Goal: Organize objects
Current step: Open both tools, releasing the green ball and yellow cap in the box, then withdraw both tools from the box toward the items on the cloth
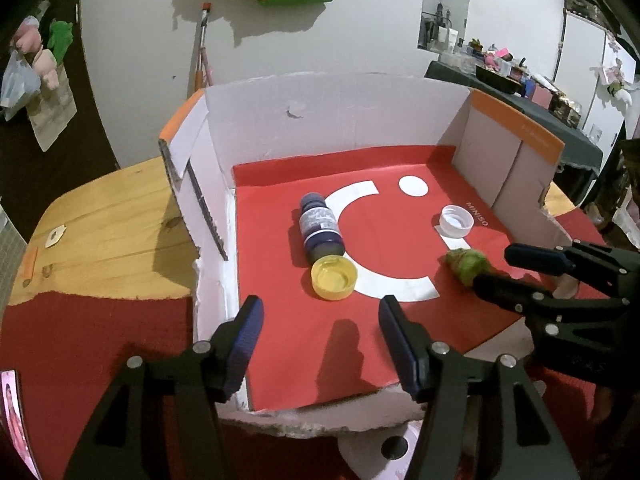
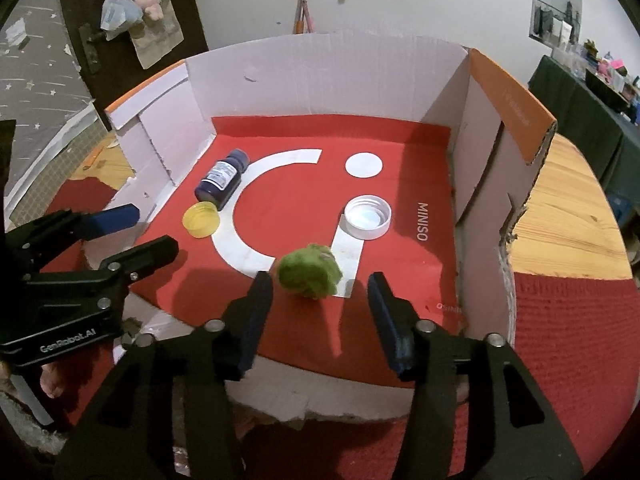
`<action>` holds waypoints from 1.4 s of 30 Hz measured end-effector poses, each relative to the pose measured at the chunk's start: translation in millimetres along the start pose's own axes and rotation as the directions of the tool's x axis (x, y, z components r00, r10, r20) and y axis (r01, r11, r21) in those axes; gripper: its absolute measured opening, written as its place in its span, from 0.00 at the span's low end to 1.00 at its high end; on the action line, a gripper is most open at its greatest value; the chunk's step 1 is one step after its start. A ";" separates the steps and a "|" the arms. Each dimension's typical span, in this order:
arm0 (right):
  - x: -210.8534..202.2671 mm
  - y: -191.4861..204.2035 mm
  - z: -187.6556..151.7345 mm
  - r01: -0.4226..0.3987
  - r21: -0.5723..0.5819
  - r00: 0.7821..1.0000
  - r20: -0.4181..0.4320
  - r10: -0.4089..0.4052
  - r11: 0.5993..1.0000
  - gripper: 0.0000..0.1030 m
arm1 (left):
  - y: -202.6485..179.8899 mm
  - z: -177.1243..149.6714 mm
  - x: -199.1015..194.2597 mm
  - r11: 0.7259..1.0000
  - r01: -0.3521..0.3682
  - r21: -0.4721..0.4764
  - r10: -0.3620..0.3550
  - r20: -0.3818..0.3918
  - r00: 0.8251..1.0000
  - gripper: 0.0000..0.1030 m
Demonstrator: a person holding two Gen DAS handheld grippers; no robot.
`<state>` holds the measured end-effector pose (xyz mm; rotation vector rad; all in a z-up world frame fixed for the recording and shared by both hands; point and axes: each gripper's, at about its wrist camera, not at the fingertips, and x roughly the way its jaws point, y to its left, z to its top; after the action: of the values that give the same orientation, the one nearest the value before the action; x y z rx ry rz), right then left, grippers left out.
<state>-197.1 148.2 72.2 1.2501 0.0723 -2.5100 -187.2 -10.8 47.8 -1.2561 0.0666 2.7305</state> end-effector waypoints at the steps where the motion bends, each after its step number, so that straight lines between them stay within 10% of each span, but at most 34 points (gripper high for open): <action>1: -1.4 1.1 -0.3 -0.005 -0.001 1.000 0.002 0.005 1.000 0.53 | -0.1 -0.4 -0.6 1.000 0.000 -0.001 0.000 0.001 1.000 0.61; 42: -50.1 21.0 -23.3 0.008 -0.042 0.996 0.086 -0.004 0.999 0.94 | 6.5 -16.4 -47.1 0.997 -0.049 -0.052 0.054 0.099 0.994 0.98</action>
<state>-144.6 146.5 99.3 1.1261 0.1085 -2.5497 -145.5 -23.7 72.7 -1.1428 0.0216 2.8508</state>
